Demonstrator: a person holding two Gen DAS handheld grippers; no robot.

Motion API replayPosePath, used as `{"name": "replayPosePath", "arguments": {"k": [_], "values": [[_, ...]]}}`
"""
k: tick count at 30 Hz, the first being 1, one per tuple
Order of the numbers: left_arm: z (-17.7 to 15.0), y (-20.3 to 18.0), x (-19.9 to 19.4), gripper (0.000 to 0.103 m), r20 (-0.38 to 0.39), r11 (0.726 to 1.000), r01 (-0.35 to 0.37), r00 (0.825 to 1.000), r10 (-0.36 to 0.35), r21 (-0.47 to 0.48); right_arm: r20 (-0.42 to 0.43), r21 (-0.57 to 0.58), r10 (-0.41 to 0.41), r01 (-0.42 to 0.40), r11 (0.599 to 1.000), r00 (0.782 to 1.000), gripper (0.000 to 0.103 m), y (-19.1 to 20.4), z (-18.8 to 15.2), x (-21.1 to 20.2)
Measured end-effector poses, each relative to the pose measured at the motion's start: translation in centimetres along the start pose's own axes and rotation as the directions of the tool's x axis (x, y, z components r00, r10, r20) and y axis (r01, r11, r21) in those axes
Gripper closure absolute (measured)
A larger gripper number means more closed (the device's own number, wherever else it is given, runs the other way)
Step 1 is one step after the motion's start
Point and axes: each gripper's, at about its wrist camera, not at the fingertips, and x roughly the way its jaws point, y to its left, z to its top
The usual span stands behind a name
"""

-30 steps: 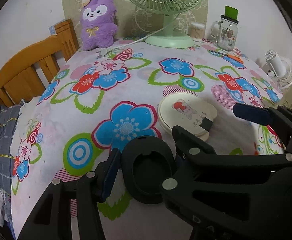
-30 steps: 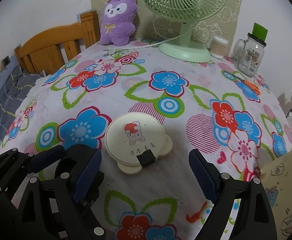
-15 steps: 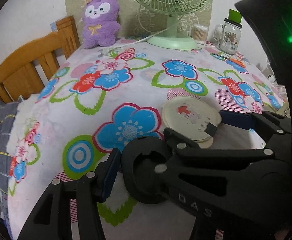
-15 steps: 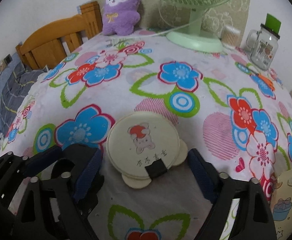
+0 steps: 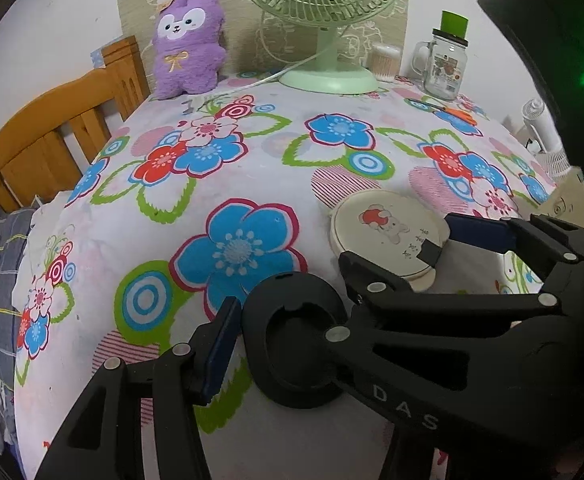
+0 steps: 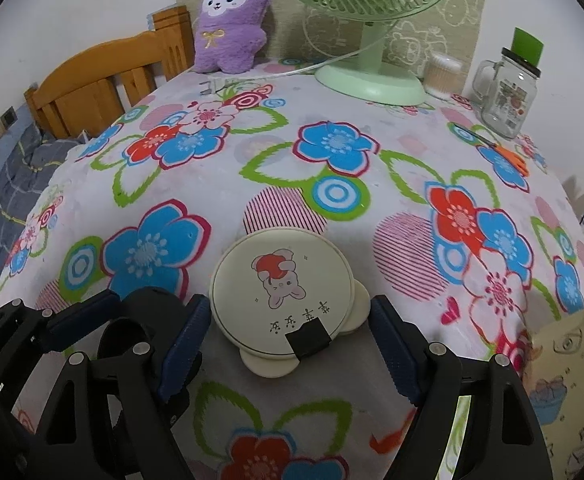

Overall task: Organize rigid objects
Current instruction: 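Lift the black holder with left tool while right tool closes on the cream cartoon case, then carry the black holder with left tool toward the basket while right tool carries the cream case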

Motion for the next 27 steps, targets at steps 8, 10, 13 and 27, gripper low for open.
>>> {"name": "replayPosePath", "arguments": {"k": [8, 10, 13, 27], "values": [[-0.9, -0.8, -0.7, 0.044, -0.002, 1.000, -0.008, 1.000, 0.008, 0.007, 0.011, 0.026, -0.014, 0.013, 1.000, 1.000, 0.021, -0.8, -1.6, -1.8], [-1.1, -0.9, -1.0, 0.044, 0.000, 1.000, -0.011, 1.000, 0.011, 0.006, 0.019, 0.029, -0.016, 0.015, 0.999, 1.000, 0.021, -0.8, -2.0, -2.4], [-1.5, -1.2, -1.4, 0.044, 0.002, 1.000, -0.013, 1.000, 0.013, 0.006, 0.027, 0.034, -0.019, 0.018, 0.999, 0.999, 0.021, -1.0, -2.6, -3.2], [-4.8, -2.7, -3.6, 0.044, 0.015, 0.999, -0.033, 0.999, 0.032, 0.041, -0.003, 0.085, -0.017, 0.017, 0.996, 1.000, 0.021, -2.3, -6.8, -5.4]]}}
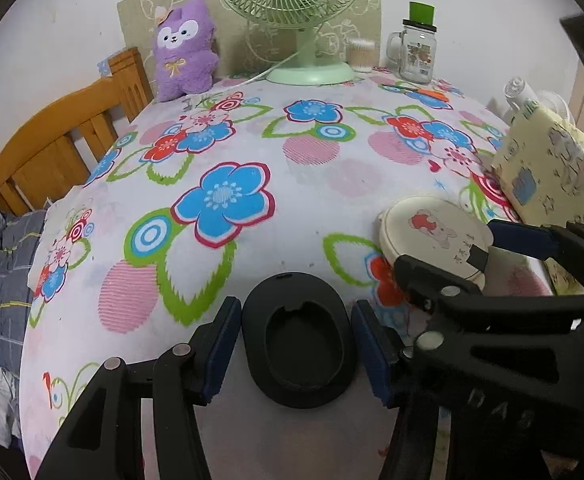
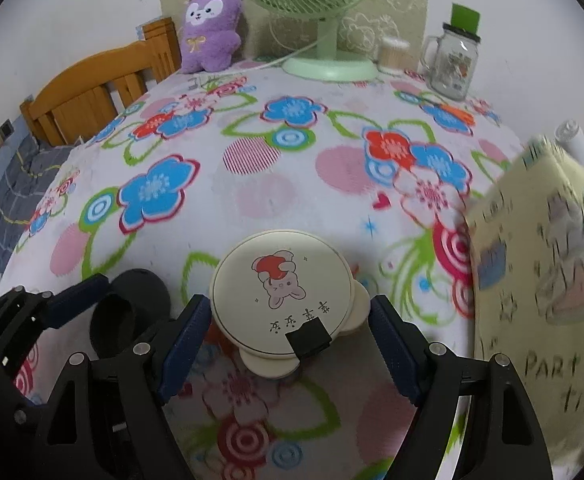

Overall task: Organize rigid objects
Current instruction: 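Carry the black holder with left tool toward the basket while right tool carries the cream case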

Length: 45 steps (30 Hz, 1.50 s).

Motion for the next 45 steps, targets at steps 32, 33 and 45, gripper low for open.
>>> {"name": "replayPosePath", "arguments": {"k": [32, 33, 45], "values": [[0.4, -1.4, -1.5, 0.044, 0.006, 1.000, 0.021, 1.000, -0.021, 0.013, 0.015, 0.031, -0.054, 0.054, 0.998, 0.998, 0.020, -1.0, -0.3, -1.6], [0.4, -1.5, -1.8, 0.044, 0.007, 1.000, 0.024, 1.000, -0.024, 0.014, 0.019, 0.030, -0.053, 0.052, 0.998, 0.998, 0.020, -1.0, -0.3, -1.9], [0.6, -2.8, -5.9, 0.044, 0.070, 1.000, 0.007, 0.998, -0.009, 0.028, 0.112, 0.002, -0.072, 0.073, 0.997, 0.991, 0.019, -0.2, -0.6, -6.9]]}}
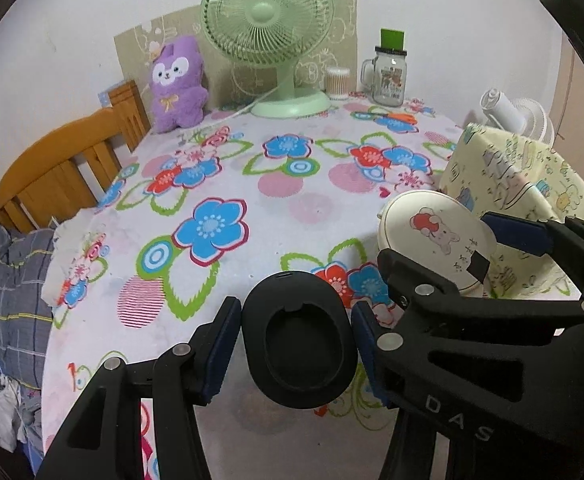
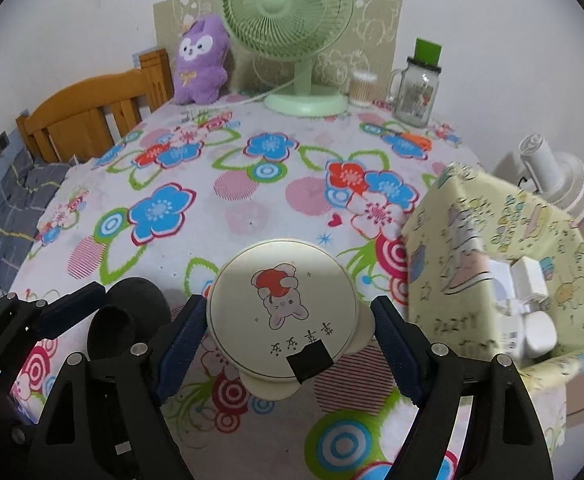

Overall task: Organize rigid objects
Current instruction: 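Carry the black holder with left tool toward the basket while right tool carries the cream case, then lower the black holder into the basket with left tool while right tool lowers the cream case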

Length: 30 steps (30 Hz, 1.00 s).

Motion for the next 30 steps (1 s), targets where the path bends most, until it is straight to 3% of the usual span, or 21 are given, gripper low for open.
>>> {"name": "replayPosePath", "arguments": {"k": [30], "values": [[2.5, -6.4, -7.2, 0.044, 0.114, 0.996, 0.012, 0.993, -0.023, 0.093, 0.132, 0.074, -0.049, 0.040, 0.996, 0.990, 0.019, -5.5, 0.0, -9.2]]}}
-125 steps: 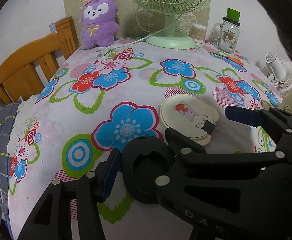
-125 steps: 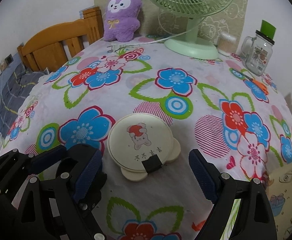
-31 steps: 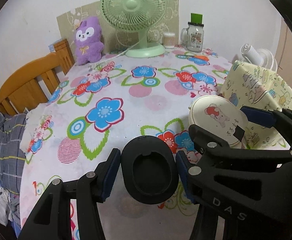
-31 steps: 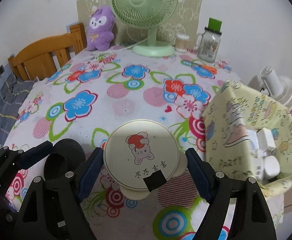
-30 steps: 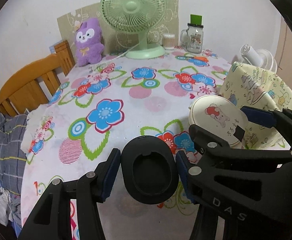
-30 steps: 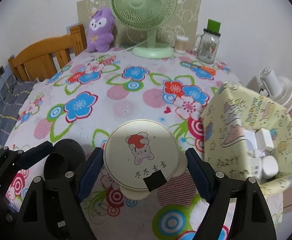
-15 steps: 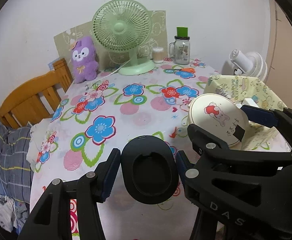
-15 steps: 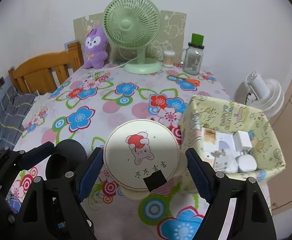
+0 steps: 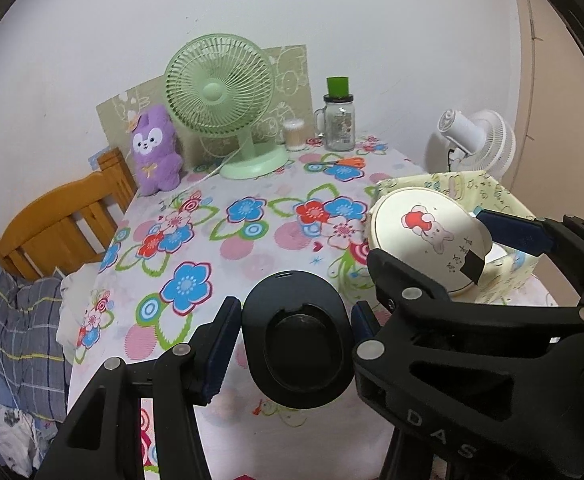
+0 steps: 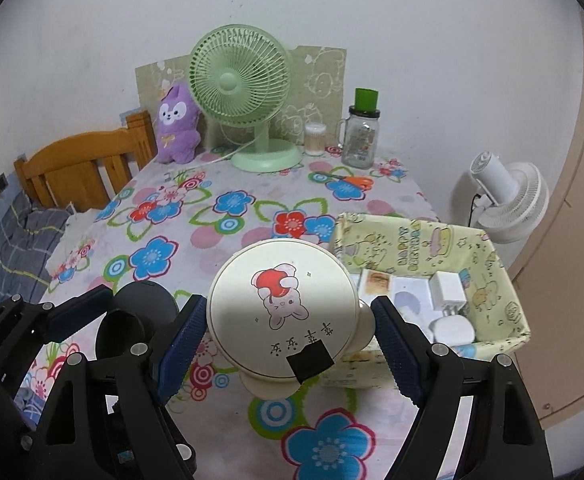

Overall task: Organize rigid objects
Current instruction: 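Lower the black holder into the basket with left tool while right tool lowers the cream case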

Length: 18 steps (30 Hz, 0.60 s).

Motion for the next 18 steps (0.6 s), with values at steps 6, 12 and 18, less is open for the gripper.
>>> {"name": "replayPosePath", "arguments": {"k": [6, 12, 18], "values": [[1.0, -1.4, -0.1, 0.044, 0.014, 1.000, 0.023, 1.000, -0.023, 0.010, 0.011, 0.017, -0.019, 0.019, 1.000, 1.000, 0.019, -1.6, 0.5, -0.6], [2.2, -2.7, 0.2, 0.044, 0.025, 0.999, 0.040, 0.999, -0.041, 0.025, 0.018, 0.037, -0.033, 0.032, 0.999, 0.999, 0.019, -3.3, 0.9, -0.6], [3.1, -4.2, 0.9, 0.044, 0.023, 0.997, 0.059, 0.998, -0.060, 0.043, 0.017, 0.049, -0.043, 0.042, 0.998, 0.999, 0.019, -4.8, 1.2, -0.2]]}}
